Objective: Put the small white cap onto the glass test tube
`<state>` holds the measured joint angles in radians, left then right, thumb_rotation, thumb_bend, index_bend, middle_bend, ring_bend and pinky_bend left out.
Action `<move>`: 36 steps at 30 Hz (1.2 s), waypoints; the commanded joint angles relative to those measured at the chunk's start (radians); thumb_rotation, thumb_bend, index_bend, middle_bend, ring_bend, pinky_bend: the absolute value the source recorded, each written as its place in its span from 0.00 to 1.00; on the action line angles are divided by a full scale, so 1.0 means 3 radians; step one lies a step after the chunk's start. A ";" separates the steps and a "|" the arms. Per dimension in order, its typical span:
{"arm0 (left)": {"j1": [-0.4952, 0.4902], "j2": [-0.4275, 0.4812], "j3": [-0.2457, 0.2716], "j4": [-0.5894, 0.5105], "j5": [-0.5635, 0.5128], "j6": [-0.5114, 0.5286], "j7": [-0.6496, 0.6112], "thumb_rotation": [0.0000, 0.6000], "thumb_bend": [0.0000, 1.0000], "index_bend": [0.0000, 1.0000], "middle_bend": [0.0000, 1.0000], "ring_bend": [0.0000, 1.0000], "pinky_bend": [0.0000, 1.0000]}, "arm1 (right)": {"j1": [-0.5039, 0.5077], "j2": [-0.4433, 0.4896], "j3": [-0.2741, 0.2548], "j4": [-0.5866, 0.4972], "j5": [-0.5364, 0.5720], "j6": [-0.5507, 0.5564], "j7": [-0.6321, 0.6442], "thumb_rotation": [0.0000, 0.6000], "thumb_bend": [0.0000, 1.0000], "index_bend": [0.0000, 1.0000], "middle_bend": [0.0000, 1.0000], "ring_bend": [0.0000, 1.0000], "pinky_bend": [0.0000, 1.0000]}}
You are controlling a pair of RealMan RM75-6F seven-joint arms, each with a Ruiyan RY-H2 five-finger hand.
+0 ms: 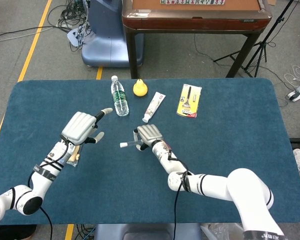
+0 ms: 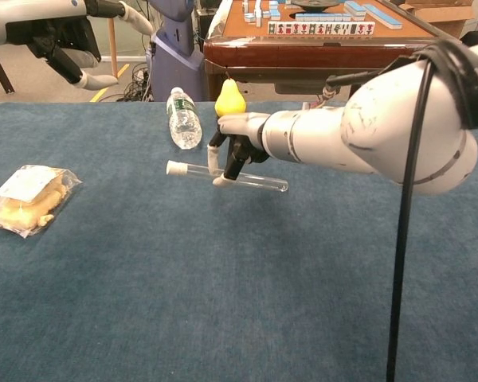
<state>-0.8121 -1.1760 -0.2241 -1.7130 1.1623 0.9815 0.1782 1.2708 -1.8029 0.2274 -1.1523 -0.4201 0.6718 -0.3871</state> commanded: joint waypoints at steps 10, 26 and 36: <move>0.0007 0.0003 0.0036 0.0017 -0.0005 -0.0076 -0.0010 1.00 0.32 0.14 1.00 1.00 1.00 | -0.0132 -0.0497 -0.0067 0.0567 -0.0345 0.0073 0.0022 1.00 0.71 0.78 1.00 1.00 1.00; 0.0008 -0.0032 0.0078 0.0096 -0.0111 -0.0164 0.0034 1.00 0.33 0.14 1.00 1.00 1.00 | -0.0371 -0.0299 0.0050 0.0273 -0.0700 0.0172 0.0054 1.00 0.23 0.32 1.00 1.00 1.00; 0.0235 0.0020 0.0157 0.0218 -0.0132 0.0115 0.0089 1.00 0.32 0.15 0.97 1.00 1.00 | -0.0969 0.0562 -0.0090 -0.0832 -0.1178 0.1117 -0.0045 1.00 0.31 0.41 1.00 1.00 1.00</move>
<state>-0.7506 -1.1759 -0.1836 -1.6543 1.1237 1.0059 0.1958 1.0520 -1.7242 0.2221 -1.2961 -0.7248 0.9041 -0.3800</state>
